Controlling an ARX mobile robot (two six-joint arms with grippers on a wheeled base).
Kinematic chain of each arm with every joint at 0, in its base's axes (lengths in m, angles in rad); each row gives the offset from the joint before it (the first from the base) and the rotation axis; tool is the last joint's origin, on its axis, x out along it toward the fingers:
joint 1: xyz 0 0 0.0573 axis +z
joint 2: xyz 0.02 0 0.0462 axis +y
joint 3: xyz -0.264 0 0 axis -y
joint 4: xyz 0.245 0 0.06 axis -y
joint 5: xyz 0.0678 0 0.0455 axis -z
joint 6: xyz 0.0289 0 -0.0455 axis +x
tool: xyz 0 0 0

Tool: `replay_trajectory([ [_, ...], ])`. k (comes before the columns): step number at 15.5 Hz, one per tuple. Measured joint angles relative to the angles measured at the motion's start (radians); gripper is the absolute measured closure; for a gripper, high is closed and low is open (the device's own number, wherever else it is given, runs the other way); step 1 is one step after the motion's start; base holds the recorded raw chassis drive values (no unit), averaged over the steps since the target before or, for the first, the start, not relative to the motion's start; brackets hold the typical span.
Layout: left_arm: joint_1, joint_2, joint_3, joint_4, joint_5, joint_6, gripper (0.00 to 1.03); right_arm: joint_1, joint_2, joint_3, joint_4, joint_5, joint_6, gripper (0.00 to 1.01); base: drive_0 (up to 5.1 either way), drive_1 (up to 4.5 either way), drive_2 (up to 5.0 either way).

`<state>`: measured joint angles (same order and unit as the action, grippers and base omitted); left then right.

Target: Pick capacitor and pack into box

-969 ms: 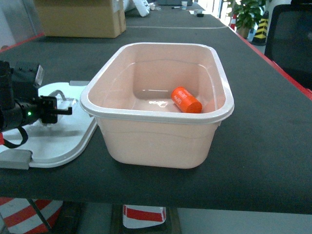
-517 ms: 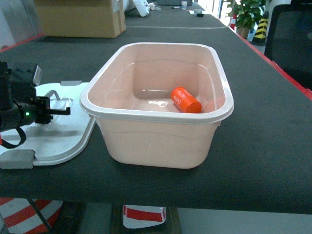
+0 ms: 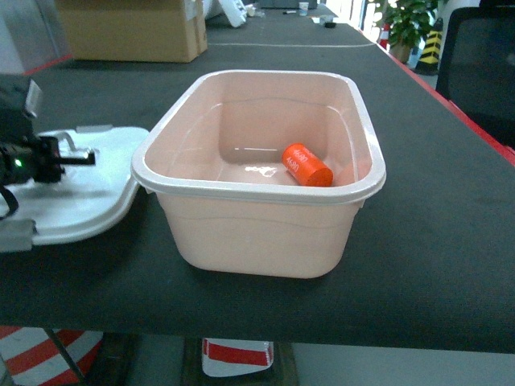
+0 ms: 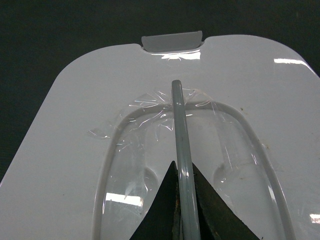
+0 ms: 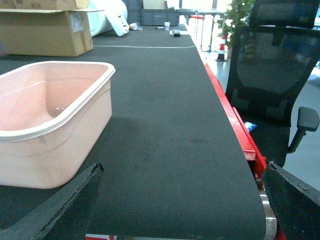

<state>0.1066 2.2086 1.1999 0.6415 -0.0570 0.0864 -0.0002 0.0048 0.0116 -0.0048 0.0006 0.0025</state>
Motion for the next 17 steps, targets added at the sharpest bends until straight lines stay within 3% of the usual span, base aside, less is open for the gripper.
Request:
replay_trajectory([
  [4, 0.014, -0.098, 0.002, -0.033, -0.002, 0.0, 1.01, 0.0, 0.0, 0.0, 0.0, 0.0, 0.0, 0.03, 0.0, 0.0, 0.0],
  [5, 0.017, -0.171, 0.003, -0.056, -0.006, -0.01, 1.01, 0.0, 0.0, 0.0, 0.0, 0.0, 0.0, 0.03, 0.0, 0.0, 0.0],
  [6, -0.016, -0.304, 0.002, -0.1, -0.042, -0.052, 1.01, 0.0, 0.0, 0.0, 0.0, 0.0, 0.0, 0.03, 0.0, 0.0, 0.0],
  [7, -0.166, -0.448, 0.001, -0.198, -0.154, -0.113, 1.01, 0.0, 0.0, 0.0, 0.0, 0.0, 0.0, 0.03, 0.0, 0.0, 0.0],
  [8, -0.364, -0.449, 0.037, -0.248, -0.254, -0.121, 1.01, 0.0, 0.0, 0.0, 0.0, 0.0, 0.0, 0.03, 0.0, 0.0, 0.0],
  [9, -0.526, -0.381, 0.116, -0.275, -0.304, -0.148, 1.01, 0.0, 0.0, 0.0, 0.0, 0.0, 0.0, 0.03, 0.0, 0.0, 0.0],
  [10, -0.608, -0.322, 0.145, -0.292, -0.321, -0.165, 1.01, 0.0, 0.0, 0.0, 0.0, 0.0, 0.0, 0.03, 0.0, 0.0, 0.0],
  [17, -0.648, -0.232, 0.175, -0.312, -0.362, -0.17, 1.01, 0.0, 0.0, 0.0, 0.0, 0.0, 0.0, 0.03, 0.0, 0.0, 0.0],
])
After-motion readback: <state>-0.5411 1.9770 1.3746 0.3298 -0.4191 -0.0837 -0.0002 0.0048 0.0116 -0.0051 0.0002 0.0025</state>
